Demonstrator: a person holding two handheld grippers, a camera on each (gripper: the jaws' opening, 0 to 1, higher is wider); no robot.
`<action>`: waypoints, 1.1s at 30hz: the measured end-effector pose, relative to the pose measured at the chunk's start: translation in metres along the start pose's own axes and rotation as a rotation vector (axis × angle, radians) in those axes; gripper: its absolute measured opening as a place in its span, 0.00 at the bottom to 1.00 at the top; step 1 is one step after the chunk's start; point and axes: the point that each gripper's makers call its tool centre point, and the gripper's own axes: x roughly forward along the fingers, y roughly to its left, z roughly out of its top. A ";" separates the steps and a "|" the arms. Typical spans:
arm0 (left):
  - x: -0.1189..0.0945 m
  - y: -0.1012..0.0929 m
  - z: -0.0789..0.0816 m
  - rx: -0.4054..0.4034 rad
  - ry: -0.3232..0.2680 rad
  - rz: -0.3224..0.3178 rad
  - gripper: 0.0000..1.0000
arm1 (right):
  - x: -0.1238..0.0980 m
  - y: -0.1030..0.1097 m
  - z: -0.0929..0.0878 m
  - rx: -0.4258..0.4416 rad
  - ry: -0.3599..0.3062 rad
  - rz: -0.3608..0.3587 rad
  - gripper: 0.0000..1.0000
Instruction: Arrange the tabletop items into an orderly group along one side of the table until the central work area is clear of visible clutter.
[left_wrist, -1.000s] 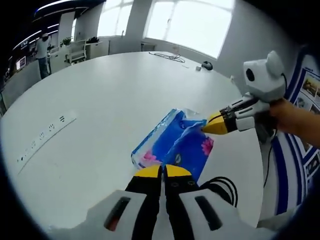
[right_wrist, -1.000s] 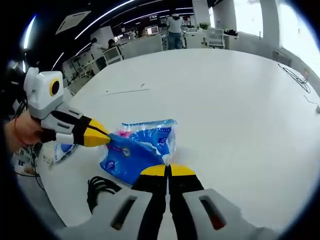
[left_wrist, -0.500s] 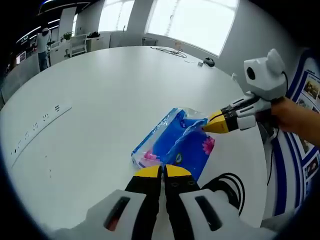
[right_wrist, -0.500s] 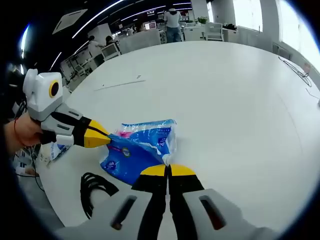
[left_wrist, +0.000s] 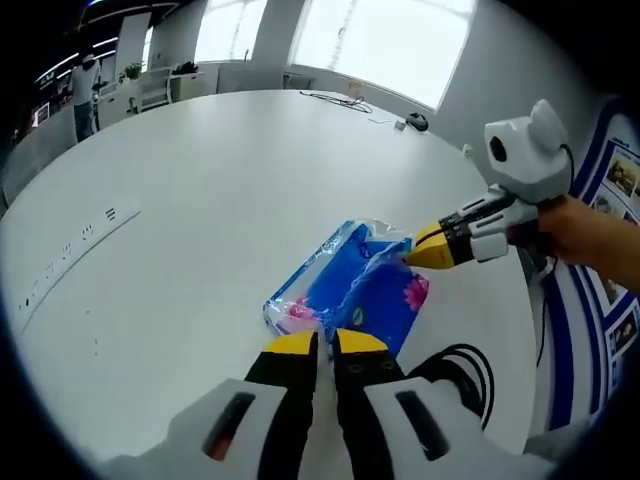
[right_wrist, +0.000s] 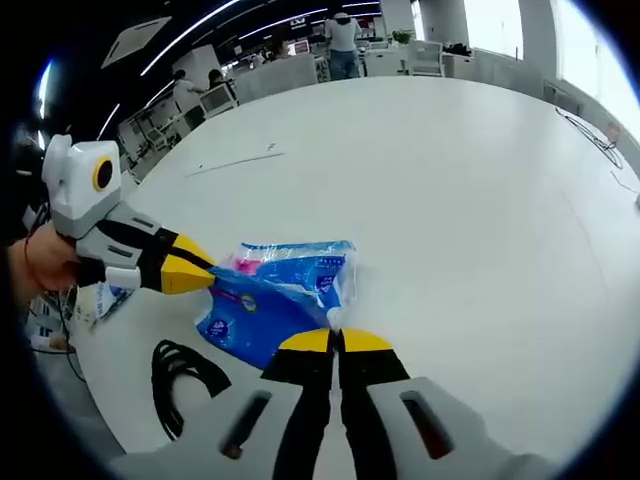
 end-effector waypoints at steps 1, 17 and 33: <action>0.000 0.000 0.000 0.001 0.002 0.001 0.05 | 0.000 -0.001 0.000 0.000 -0.004 -0.002 0.00; -0.004 -0.002 -0.003 -0.010 0.006 0.001 0.16 | -0.001 -0.010 -0.002 -0.008 -0.009 -0.036 0.15; -0.014 -0.001 0.008 -0.022 -0.027 0.018 0.34 | -0.011 -0.011 0.004 -0.004 -0.033 -0.052 0.25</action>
